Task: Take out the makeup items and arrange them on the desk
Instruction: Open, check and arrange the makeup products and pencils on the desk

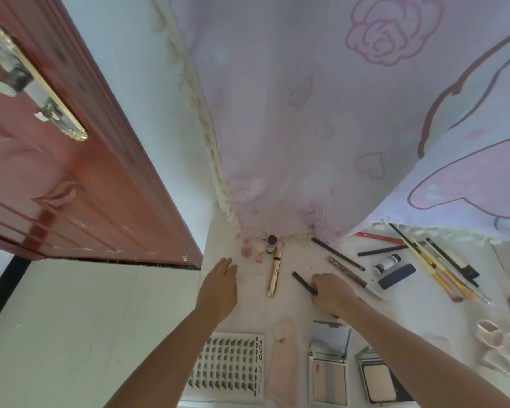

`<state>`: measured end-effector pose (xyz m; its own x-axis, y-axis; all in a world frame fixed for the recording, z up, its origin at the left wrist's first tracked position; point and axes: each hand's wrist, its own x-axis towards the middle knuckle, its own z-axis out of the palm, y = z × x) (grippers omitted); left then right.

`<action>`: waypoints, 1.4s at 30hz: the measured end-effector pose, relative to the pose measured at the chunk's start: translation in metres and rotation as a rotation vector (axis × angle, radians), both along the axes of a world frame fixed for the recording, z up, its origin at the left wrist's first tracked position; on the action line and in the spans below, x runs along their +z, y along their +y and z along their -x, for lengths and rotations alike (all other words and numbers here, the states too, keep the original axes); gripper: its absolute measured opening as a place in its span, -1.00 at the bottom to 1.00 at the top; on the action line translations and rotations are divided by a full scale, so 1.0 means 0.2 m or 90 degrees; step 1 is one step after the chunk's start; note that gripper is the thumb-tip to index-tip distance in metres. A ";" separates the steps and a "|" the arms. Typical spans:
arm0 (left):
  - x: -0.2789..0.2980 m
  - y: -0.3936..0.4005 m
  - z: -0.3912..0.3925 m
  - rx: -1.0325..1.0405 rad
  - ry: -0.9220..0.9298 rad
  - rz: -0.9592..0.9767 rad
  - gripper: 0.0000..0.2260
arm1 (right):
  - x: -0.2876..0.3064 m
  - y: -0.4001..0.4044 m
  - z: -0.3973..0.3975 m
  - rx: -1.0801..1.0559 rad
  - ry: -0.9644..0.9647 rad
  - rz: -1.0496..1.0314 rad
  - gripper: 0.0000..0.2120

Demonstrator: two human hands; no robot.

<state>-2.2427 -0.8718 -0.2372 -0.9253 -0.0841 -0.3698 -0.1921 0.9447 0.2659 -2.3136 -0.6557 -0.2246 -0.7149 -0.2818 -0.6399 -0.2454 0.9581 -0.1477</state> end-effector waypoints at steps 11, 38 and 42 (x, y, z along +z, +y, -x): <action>0.35 0.36 -0.01 -0.167 0.025 -0.135 -0.62 | 0.41 0.17 -0.04 0.123 0.050 0.246 -0.74; 0.75 0.32 0.03 -0.092 0.145 -0.324 -0.66 | 0.80 0.46 0.01 0.049 0.176 0.432 -0.74; 0.74 0.33 0.03 -0.113 0.158 -0.312 -0.66 | 0.78 0.43 0.02 -0.005 0.179 0.482 -0.88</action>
